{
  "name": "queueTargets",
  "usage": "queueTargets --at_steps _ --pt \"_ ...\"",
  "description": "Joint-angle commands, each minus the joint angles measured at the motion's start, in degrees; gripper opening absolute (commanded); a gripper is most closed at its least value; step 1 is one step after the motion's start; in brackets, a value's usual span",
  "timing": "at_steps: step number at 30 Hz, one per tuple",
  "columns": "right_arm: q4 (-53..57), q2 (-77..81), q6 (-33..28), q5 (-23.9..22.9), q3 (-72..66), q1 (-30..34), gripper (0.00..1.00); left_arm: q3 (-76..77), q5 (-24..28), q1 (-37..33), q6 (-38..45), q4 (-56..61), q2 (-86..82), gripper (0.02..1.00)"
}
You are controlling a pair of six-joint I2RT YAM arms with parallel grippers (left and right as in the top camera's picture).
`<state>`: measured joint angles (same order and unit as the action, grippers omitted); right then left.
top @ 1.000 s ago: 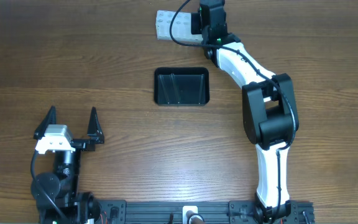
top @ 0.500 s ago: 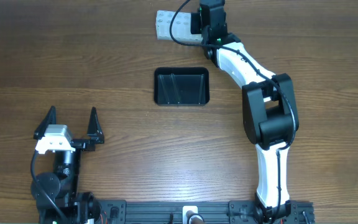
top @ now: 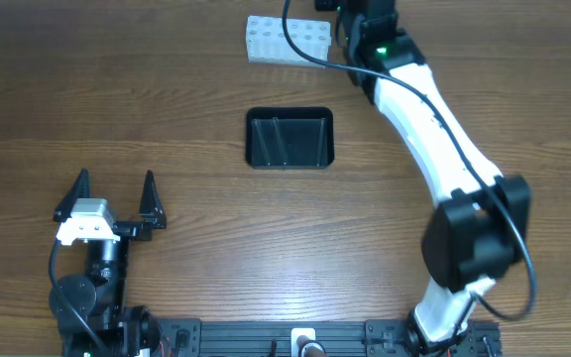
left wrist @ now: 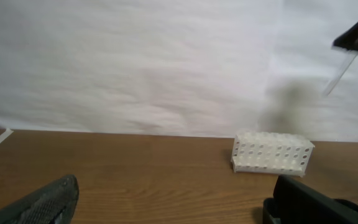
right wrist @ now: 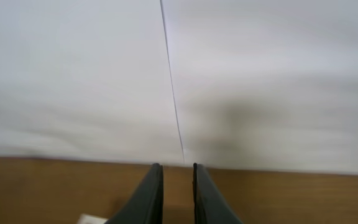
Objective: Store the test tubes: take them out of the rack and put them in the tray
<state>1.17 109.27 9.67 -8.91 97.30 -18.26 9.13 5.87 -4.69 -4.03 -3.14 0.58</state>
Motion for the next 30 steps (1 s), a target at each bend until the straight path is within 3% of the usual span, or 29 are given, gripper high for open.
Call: queueTargets --at_steps 1,8,14,30 --pt "8.55 -3.96 2.97 2.75 -0.11 -1.7 0.012 -0.42 0.83 -0.28 0.81 0.31 -0.42 0.998" --pt "28.39 -2.19 8.81 15.76 -0.15 -1.77 0.009 -0.42 0.83 -0.28 0.81 0.31 -0.42 0.998" --pt "35.43 3.19 9.7 24.39 -0.15 -1.95 0.014 -0.42 0.83 -0.28 0.81 0.31 -0.42 0.998" --pt "37.51 12.74 10.69 26.23 -0.15 -3.61 0.014 -0.42 0.83 -0.28 0.81 0.31 -0.42 0.998"
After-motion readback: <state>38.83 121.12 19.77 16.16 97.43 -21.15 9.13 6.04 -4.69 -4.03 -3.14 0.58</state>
